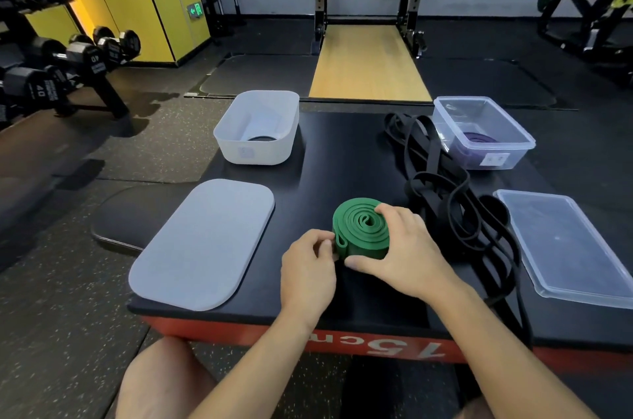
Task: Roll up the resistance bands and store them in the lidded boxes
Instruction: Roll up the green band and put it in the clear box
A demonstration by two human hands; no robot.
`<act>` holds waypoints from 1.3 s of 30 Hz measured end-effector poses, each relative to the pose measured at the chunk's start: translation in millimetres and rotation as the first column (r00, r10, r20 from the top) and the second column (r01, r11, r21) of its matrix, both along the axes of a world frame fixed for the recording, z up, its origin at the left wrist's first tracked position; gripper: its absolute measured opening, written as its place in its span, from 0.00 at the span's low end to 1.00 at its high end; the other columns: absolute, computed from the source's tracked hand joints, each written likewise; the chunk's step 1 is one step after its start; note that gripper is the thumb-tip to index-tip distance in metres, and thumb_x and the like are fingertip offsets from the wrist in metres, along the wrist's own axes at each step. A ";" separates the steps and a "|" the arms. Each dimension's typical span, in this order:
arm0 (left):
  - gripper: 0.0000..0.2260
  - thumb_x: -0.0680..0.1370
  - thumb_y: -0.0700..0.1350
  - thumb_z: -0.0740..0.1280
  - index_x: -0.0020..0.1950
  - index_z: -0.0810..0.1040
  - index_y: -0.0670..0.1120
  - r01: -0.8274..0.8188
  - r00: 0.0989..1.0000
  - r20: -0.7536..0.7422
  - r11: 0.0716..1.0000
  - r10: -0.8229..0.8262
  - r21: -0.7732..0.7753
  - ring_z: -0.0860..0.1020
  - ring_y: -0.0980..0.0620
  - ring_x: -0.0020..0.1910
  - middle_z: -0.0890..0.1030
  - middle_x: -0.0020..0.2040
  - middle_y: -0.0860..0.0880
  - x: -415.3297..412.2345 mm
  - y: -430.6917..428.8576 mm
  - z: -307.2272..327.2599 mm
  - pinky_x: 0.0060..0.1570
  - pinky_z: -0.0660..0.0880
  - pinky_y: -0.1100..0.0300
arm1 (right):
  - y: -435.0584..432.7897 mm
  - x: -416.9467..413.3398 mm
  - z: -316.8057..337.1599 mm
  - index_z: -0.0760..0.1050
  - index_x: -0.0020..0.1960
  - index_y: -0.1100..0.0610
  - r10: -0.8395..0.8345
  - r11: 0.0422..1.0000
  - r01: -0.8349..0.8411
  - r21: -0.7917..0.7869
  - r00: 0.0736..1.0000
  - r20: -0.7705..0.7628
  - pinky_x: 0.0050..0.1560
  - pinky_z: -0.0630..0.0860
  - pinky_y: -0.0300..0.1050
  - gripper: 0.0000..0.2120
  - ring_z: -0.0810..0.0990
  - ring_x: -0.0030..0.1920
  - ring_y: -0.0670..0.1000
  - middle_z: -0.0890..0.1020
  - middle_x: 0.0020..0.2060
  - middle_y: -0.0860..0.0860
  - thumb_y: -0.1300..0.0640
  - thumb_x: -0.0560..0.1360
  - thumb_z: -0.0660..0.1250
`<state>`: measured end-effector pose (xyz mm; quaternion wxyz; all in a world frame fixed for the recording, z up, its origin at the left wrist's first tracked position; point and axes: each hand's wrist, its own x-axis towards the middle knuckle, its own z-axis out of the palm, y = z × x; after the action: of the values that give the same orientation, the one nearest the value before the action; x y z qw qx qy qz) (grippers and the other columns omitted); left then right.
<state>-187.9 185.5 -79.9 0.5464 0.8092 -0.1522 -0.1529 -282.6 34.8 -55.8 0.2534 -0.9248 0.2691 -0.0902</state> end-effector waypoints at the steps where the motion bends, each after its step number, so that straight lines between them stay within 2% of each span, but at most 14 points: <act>1: 0.11 0.85 0.43 0.63 0.53 0.83 0.57 0.001 1.000 0.007 1.000 -0.001 0.005 0.85 0.59 0.48 0.86 0.47 0.58 0.7 0.6 0.2 0.56 0.83 0.52 | 2.3 1.2 -2.4 0.58 0.79 0.47 -0.017 1.000 0.017 -0.016 1.000 0.000 0.70 0.69 0.50 0.52 0.62 0.73 0.47 0.66 0.71 0.42 0.26 0.63 0.73; 5: 0.09 0.84 0.45 0.66 0.52 0.84 0.57 0.016 0.999 0.039 1.000 -0.017 0.016 0.84 0.58 0.48 0.85 0.46 0.59 5.0 1.5 2.5 0.55 0.83 0.53 | 8.0 7.7 -7.7 0.58 0.77 0.47 -0.070 0.995 0.071 -0.068 0.997 0.009 0.67 0.72 0.51 0.56 0.63 0.71 0.49 0.66 0.72 0.44 0.21 0.59 0.71; 10: 0.08 0.81 0.43 0.70 0.45 0.84 0.55 0.045 0.999 -0.018 0.997 -0.046 -0.060 0.86 0.57 0.43 0.86 0.41 0.58 1.9 -3.0 2.9 0.52 0.84 0.53 | 2.6 12.1 -6.4 0.60 0.73 0.46 -0.085 0.986 0.083 -0.143 0.996 -0.006 0.59 0.73 0.49 0.50 0.66 0.67 0.50 0.69 0.68 0.45 0.22 0.59 0.70; 14: 0.07 0.81 0.42 0.71 0.46 0.85 0.52 0.074 0.995 -0.056 0.990 -0.082 -0.121 0.86 0.57 0.42 0.86 0.41 0.57 0.2 -8.8 3.2 0.51 0.85 0.52 | -6.3 12.5 -7.5 0.62 0.69 0.45 -0.071 0.982 0.073 -0.175 0.997 0.017 0.59 0.74 0.48 0.45 0.68 0.65 0.50 0.71 0.66 0.45 0.26 0.59 0.69; 17: 0.03 0.81 0.41 0.72 0.51 0.83 0.49 0.077 0.986 -0.124 0.969 -0.108 -0.234 0.87 0.53 0.42 0.87 0.41 0.52 -2.5 -14.3 4.4 0.52 0.85 0.50 | -16.0 9.5 -6.2 0.64 0.69 0.45 -0.062 0.979 0.072 -0.189 0.996 0.061 0.61 0.74 0.48 0.44 0.68 0.66 0.49 0.71 0.66 0.44 0.27 0.59 0.70; 19: 0.04 0.81 0.41 0.73 0.55 0.82 0.49 0.082 0.981 -0.146 0.953 -0.130 -0.293 0.88 0.51 0.43 0.88 0.42 0.50 -1.4 -24.1 7.3 0.53 0.84 0.50 | -25.4 6.3 -1.3 0.64 0.70 0.45 -0.069 0.975 0.088 -0.202 0.993 0.098 0.62 0.74 0.48 0.44 0.68 0.66 0.49 0.71 0.66 0.44 0.28 0.59 0.71; 23: 0.10 0.81 0.43 0.72 0.61 0.82 0.53 0.174 0.966 -0.122 0.922 -0.228 -0.347 0.87 0.53 0.47 0.88 0.45 0.50 1.7 -54.3 15.0 0.50 0.83 0.58 | -49.5 1.1 13.8 0.64 0.69 0.45 -0.104 0.965 0.139 -0.220 0.981 0.162 0.61 0.75 0.49 0.43 0.68 0.66 0.49 0.71 0.66 0.43 0.29 0.60 0.72; 25: 0.09 0.81 0.45 0.72 0.60 0.84 0.52 0.182 0.959 -0.141 0.913 -0.247 -0.364 0.86 0.56 0.50 0.87 0.48 0.52 6.6 -70.9 21.3 0.48 0.81 0.63 | -64.1 -2.0 24.3 0.65 0.68 0.44 -0.117 0.959 0.160 -0.236 0.976 0.185 0.60 0.75 0.48 0.43 0.69 0.65 0.49 0.72 0.65 0.43 0.28 0.59 0.72; 28: 0.05 0.81 0.46 0.71 0.54 0.86 0.47 0.146 0.922 -0.258 0.876 -0.289 -0.460 0.86 0.53 0.55 0.88 0.52 0.49 16.9 -99.8 35.1 0.53 0.81 0.58 | -86.4 -6.7 36.2 0.64 0.70 0.44 -0.125 0.954 0.168 -0.247 0.976 0.179 0.60 0.74 0.48 0.45 0.68 0.65 0.48 0.71 0.65 0.42 0.28 0.58 0.71; 30: 0.06 0.81 0.45 0.73 0.51 0.84 0.43 0.133 0.903 -0.300 0.864 -0.307 -0.485 0.87 0.48 0.53 0.88 0.51 0.45 24.6 -123.6 42.2 0.52 0.82 0.56 | -101.7 -7.8 41.0 0.64 0.70 0.44 -0.121 0.954 0.165 -0.249 0.976 0.182 0.59 0.72 0.46 0.45 0.68 0.65 0.47 0.70 0.65 0.41 0.28 0.58 0.72; 33: 0.07 0.79 0.43 0.74 0.52 0.83 0.40 0.157 0.891 -0.302 0.853 -0.340 -0.497 0.87 0.46 0.51 0.88 0.51 0.43 32.0 -158.6 48.5 0.47 0.82 0.58 | -130.5 -8.7 47.0 0.64 0.69 0.43 -0.142 0.953 0.186 -0.239 0.972 0.188 0.59 0.70 0.44 0.44 0.67 0.65 0.47 0.70 0.64 0.41 0.29 0.59 0.72; 39: 0.06 0.77 0.42 0.77 0.50 0.84 0.41 0.205 0.875 -0.284 0.832 -0.392 -0.516 0.85 0.49 0.43 0.86 0.46 0.43 39.9 -237.8 61.1 0.46 0.82 0.60 | -200.9 -13.4 64.9 0.65 0.66 0.43 -0.168 0.955 0.202 -0.215 0.972 0.166 0.57 0.71 0.48 0.40 0.68 0.63 0.46 0.71 0.61 0.40 0.31 0.60 0.74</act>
<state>-148.0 -52.3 -18.8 0.7133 0.5725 -0.2035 -0.3494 -296.1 -166.1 9.1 0.1537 -0.9095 0.3233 -0.2115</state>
